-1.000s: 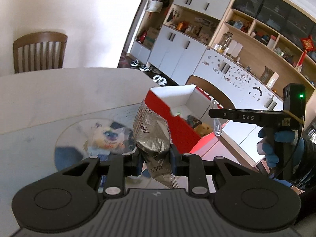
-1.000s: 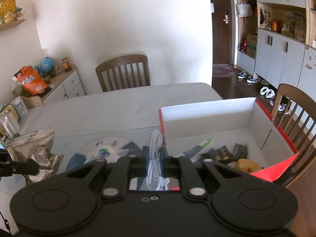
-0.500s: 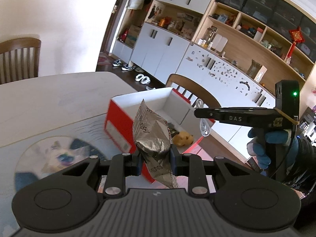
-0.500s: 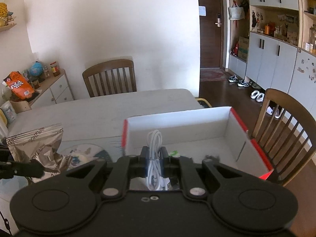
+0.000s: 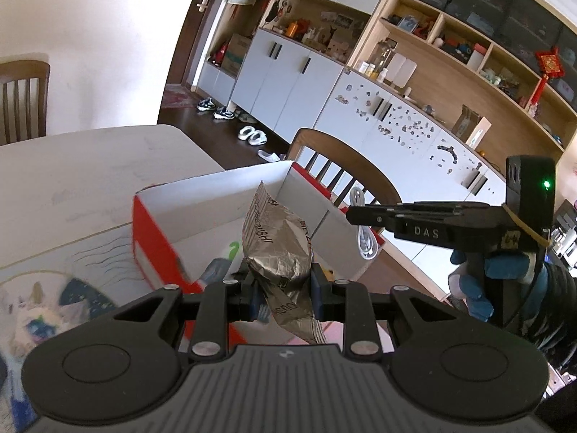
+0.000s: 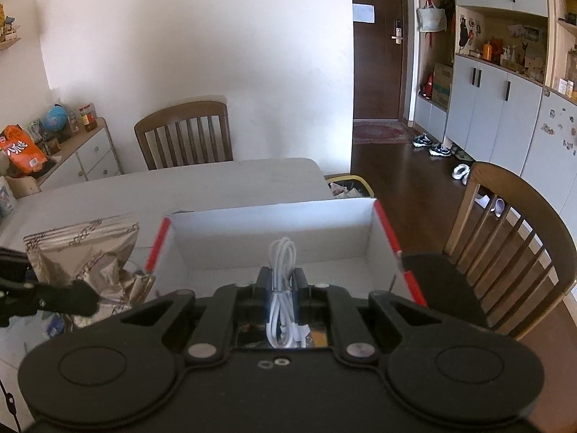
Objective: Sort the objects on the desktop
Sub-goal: 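Carry the foil bag and white cable with both tools over the red box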
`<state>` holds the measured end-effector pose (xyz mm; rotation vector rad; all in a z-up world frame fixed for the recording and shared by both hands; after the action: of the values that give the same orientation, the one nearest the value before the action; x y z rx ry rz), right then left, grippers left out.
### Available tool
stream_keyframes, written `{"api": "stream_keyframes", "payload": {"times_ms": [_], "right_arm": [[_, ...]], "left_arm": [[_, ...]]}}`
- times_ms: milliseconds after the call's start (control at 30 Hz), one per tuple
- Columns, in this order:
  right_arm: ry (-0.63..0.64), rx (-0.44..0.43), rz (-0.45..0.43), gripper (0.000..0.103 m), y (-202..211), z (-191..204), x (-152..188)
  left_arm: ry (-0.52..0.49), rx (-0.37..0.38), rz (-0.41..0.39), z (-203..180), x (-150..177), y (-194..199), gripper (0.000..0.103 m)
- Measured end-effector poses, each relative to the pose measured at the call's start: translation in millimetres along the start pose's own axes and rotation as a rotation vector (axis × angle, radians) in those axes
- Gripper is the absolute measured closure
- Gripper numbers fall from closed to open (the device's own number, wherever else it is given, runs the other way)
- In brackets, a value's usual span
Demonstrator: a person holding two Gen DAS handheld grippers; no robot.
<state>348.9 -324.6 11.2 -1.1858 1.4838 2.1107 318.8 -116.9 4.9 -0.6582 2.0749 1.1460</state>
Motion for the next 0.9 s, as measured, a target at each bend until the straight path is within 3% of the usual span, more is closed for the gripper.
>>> {"api": "stream_keyframes", "payload": {"times_ms": [533, 900], "right_arm": [[0.044, -0.005, 0.08, 0.093, -49, -28, -9], [0.04, -0.007, 0.159, 0.093, -90, -36, -15]], "left_arm": [[0.065, 0.023, 0.11, -2, -13, -81, 0.078], [0.077, 0.027, 0.194, 1, -13, -116, 0.078]]}}
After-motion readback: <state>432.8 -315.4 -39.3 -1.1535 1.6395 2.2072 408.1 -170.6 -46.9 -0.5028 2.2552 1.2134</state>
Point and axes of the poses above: each gripper's, at about its wrist camera, not at the fingertips, and y roughly against the way its jaws point, z to its left, x to its underside, the point moved 2 cm from there along -y, roughly the way its jaws point, and after that the axes turned 4 degrees about -y, right-handed, at the moved point
